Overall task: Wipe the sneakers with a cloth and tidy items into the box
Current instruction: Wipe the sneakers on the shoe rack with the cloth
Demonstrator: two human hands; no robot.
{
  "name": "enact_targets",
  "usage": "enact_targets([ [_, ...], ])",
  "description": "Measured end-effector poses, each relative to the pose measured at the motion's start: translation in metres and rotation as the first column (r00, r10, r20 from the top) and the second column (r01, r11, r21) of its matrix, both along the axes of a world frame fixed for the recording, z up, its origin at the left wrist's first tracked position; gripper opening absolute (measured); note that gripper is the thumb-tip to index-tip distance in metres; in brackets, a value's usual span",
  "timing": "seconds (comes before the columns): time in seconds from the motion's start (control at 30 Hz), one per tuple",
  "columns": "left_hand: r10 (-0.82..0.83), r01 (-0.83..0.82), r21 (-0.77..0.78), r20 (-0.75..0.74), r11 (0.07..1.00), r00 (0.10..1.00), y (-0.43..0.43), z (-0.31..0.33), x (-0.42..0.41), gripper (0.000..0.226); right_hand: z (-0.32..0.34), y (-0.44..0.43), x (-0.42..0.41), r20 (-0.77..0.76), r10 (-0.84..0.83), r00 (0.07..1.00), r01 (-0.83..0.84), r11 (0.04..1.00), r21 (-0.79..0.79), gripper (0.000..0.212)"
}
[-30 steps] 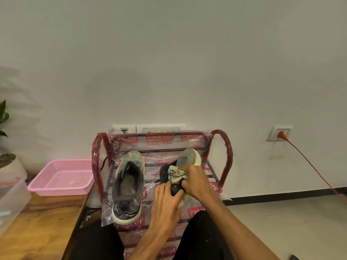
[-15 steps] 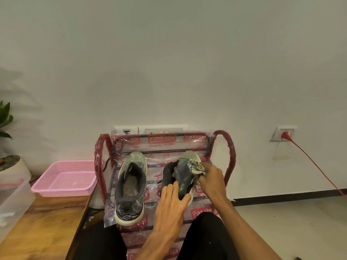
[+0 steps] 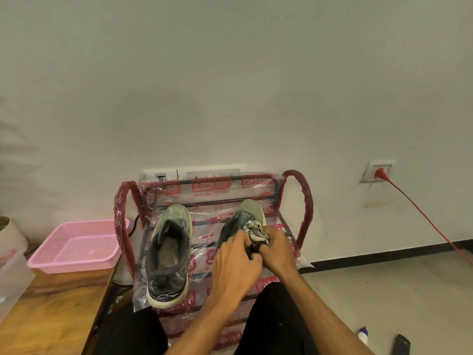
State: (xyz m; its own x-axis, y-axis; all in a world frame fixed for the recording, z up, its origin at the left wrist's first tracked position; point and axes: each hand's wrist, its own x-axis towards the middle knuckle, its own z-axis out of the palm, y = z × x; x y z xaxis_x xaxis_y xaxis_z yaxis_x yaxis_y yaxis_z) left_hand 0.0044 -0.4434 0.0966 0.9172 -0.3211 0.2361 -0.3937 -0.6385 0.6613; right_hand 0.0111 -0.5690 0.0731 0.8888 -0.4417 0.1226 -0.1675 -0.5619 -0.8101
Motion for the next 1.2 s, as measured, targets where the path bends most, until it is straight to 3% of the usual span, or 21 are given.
enact_targets([
  [0.1, 0.037, -0.171, -0.29, -0.417, 0.941, 0.908, -0.011, 0.012, 0.022, 0.015, 0.002, -0.002, -0.001, 0.021, -0.005, 1.0, 0.005, 1.0, 0.005, 0.021],
  [0.2, -0.084, -0.283, -0.435, -0.655, 0.855, 0.751, -0.018, 0.018, 0.043, 0.02, 0.002, -0.003, -0.001, 0.02, 0.001, 1.0, -0.001, 1.0, 0.016, 0.023],
  [0.4, -0.096, -0.372, -0.394, -0.784, 0.84, 0.613, -0.02, 0.023, 0.06, 0.04, 0.0, -0.006, -0.001, 0.046, 0.02, 0.999, -0.021, 0.999, 0.027, 0.023],
  [0.57, -0.058, -0.348, -0.345, -0.778, 0.872, 0.626, -0.024, 0.019, 0.072, 0.05, -0.003, -0.008, -0.002, 0.042, 0.016, 0.999, -0.017, 1.0, 0.022, 0.024],
  [0.67, -0.052, -0.334, -0.385, -0.718, 0.86, 0.694, -0.023, 0.014, 0.071, 0.045, -0.005, -0.008, -0.002, 0.052, 0.026, 0.998, -0.027, 0.999, 0.02, 0.025],
  [0.77, -0.06, -0.175, -0.35, -0.568, 0.92, 0.821, -0.02, 0.005, 0.07, 0.045, -0.007, -0.01, -0.001, 0.063, 0.029, 0.998, -0.031, 0.999, 0.033, 0.027],
  [0.83, -0.074, -0.03, -0.226, -0.436, 0.974, 0.897, -0.018, -0.001, 0.073, 0.054, -0.007, -0.01, 0.0, 0.068, 0.03, 0.997, -0.033, 0.999, 0.044, 0.025],
  [0.93, -0.071, 0.088, 0.125, -0.138, 0.988, 0.988, -0.013, -0.01, 0.076, 0.06, -0.007, -0.01, 0.0, 0.069, 0.04, 0.997, -0.044, 0.998, 0.05, 0.023],
  [1.03, -0.146, 0.101, 0.338, 0.113, 0.936, 0.983, -0.012, -0.013, 0.076, 0.045, -0.006, -0.01, -0.001, 0.072, 0.044, 0.996, -0.048, 0.998, 0.05, 0.021],
  [1.2, -0.231, 0.045, 0.548, 0.277, 0.835, 0.933, -0.018, -0.01, 0.087, 0.036, -0.004, -0.012, -0.003, 0.083, 0.055, 0.995, -0.061, 0.995, 0.073, 0.02],
])
